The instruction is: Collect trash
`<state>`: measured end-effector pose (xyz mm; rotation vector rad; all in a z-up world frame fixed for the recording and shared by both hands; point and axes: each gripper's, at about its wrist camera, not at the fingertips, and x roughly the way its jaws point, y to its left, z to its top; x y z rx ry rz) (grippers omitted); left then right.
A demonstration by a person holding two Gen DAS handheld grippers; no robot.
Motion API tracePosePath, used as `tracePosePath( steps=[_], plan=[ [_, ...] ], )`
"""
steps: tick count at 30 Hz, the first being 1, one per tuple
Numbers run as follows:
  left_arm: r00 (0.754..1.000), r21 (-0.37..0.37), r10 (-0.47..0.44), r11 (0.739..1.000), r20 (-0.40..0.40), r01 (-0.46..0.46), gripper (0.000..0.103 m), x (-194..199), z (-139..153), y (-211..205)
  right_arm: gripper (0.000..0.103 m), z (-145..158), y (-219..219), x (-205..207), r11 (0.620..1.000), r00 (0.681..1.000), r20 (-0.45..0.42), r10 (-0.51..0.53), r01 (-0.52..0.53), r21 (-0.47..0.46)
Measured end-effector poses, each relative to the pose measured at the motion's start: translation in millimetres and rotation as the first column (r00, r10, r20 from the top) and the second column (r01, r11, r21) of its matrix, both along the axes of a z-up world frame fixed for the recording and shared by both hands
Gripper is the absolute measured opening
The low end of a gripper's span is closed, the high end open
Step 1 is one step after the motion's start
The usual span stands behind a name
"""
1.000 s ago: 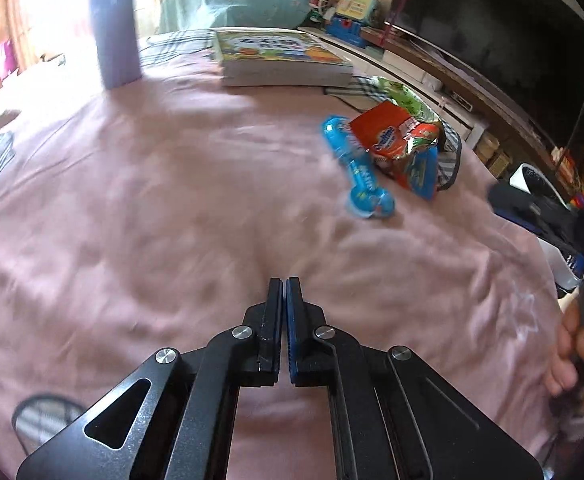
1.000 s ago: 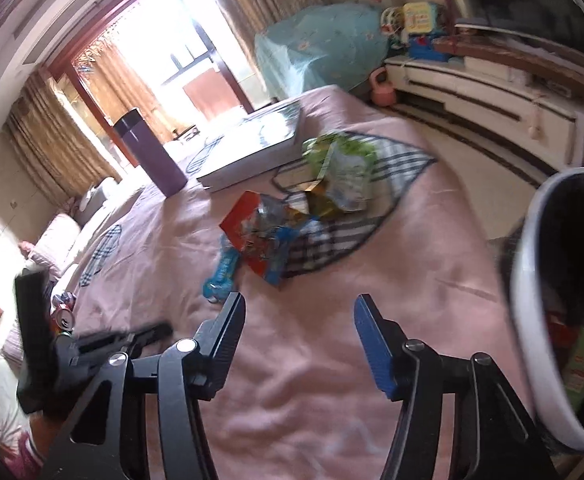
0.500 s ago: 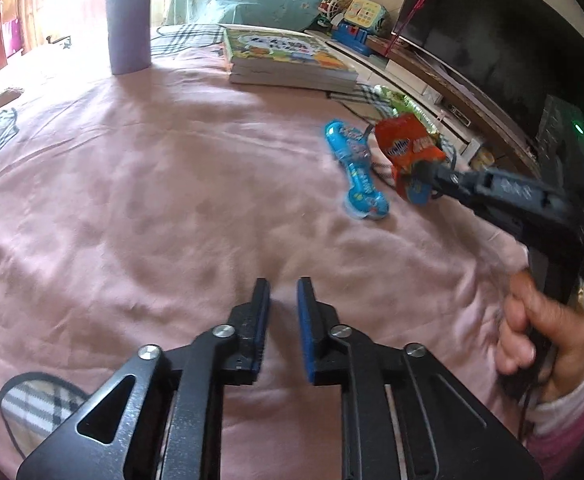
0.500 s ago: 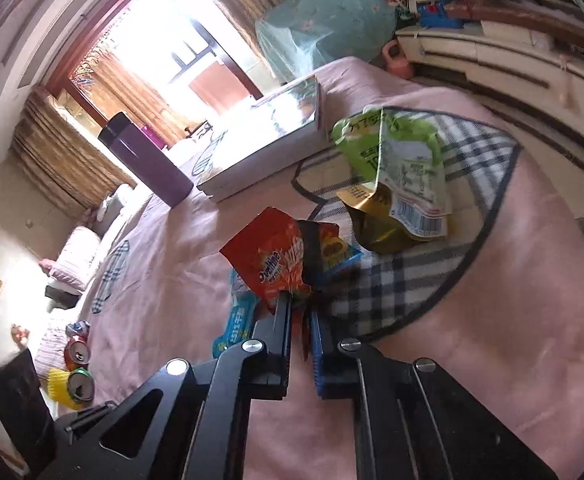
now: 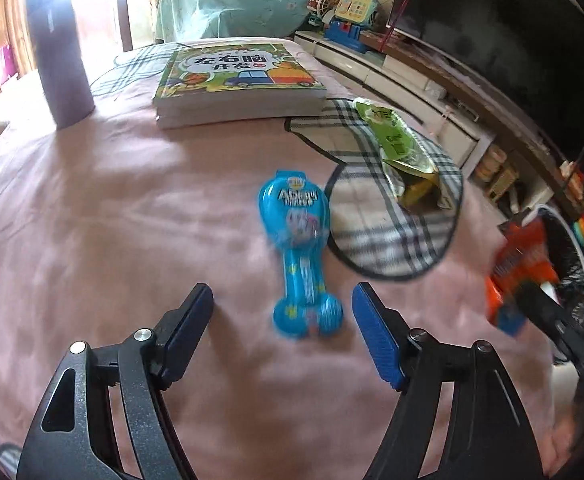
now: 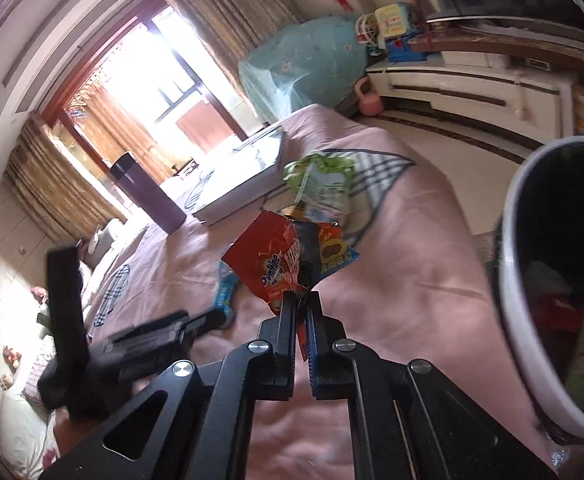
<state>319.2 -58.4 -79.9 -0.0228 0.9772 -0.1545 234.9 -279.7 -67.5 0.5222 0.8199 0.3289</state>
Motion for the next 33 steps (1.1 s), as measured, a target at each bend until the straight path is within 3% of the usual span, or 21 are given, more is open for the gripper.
tracePosePath(
  steps=[3, 4, 5, 8, 20, 33],
  plan=[
    [1.0, 0.086, 0.003, 0.996, 0.019, -0.005, 0.055, 8.2, -6.4, -9.9, 0.004, -3.1, -7.7, -2.2, 1.0, 1.0, -0.013, -0.008, 0.008, 0.007],
    [1.0, 0.098, -0.01, 0.995, 0.028, 0.007, 0.046, 7.4, -5.7, -12.9, 0.004, -3.3, -10.1, -2.6, 1.0, 1.0, -0.017, -0.012, 0.012, 0.009],
    [0.999, 0.102, -0.017, 0.995, 0.033, 0.013, 0.03, 6.4, -5.1, -13.9, 0.004, -3.0, -11.6, -3.7, 1.0, 1.0, -0.019, -0.017, 0.017, 0.009],
    [0.999, 0.088, -0.04, 0.995, 0.031, 0.038, 0.02, -2.3, -1.8, -13.9, 0.004, -0.5, -15.5, -9.5, 1.0, 1.0, -0.013, -0.022, 0.022, 0.01],
    [0.993, -0.027, -0.104, 0.994, 0.048, 0.106, 0.02, -87.5, 14.7, -9.8, 0.004, 22.5, -17.9, -45.2, 0.999, 0.999, 0.05, 0.012, -0.01, -0.043],
    [0.972, -0.011, -0.222, 0.975, 0.082, 0.223, 0.02, -129.9, 28.3, -61.4, 0.004, 20.7, -45.0, -90.2, 0.994, 0.997, 0.05, -0.056, 0.06, -0.092]
  ],
)
